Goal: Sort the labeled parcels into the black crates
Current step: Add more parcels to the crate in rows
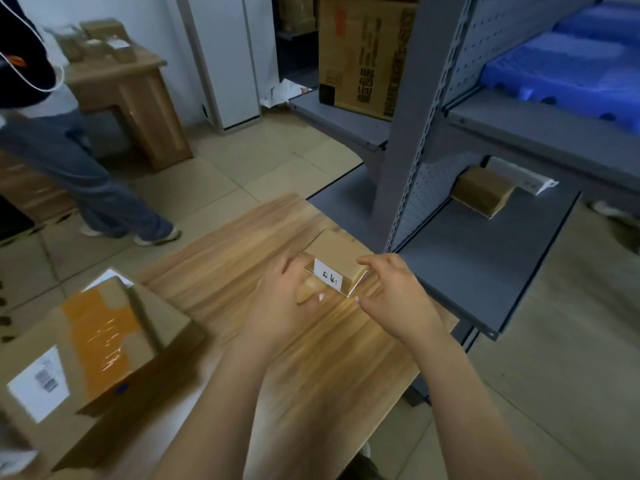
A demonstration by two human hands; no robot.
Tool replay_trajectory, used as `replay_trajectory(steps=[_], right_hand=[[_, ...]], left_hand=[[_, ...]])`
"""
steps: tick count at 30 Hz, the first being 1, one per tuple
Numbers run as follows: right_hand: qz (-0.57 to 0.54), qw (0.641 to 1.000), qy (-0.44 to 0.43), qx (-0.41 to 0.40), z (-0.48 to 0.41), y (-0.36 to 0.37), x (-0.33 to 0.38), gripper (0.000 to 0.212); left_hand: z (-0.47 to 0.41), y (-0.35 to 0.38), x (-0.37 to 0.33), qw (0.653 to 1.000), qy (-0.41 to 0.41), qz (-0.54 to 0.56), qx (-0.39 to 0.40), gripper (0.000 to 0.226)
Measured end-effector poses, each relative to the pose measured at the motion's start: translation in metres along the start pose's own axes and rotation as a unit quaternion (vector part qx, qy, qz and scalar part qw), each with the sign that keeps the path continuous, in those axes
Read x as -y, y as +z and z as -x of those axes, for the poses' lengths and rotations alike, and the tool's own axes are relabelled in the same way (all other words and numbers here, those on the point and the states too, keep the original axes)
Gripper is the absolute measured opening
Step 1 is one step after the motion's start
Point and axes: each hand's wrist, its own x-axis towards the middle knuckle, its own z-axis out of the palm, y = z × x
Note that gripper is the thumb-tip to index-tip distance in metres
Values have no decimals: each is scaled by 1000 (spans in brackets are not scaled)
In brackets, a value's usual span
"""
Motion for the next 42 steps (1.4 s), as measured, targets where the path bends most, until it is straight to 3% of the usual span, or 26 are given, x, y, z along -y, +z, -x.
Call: replay_trajectory(steps=[7,14,20,33,36,39,42], right_hand=[[39,995,44,80,-91,43,-49,70],[39,985,91,141,-131,73,-78,95],[-30,987,56,144,-134,79,-77,90],[-157,953,-2,260,-62,115,-27,77],[-175,954,5,243,-46,127,-19,71],[-197,966,-1,166,-40,137,-17,67],[-188,976,49,102,-39,141,-11,60]], left_hand=[[-80,69,50,994,-84,-12,66,77],[-116,104,83,981,-143,-8,128,102],[-101,96,84,985,-155,23,72,90],[39,42,95,971,-236,16,-42,61],[58,38,97,965,-252,36,-62,57],[60,28,97,965,-248,40,-80,55],[61,22,94,970,-226,39,-80,64]])
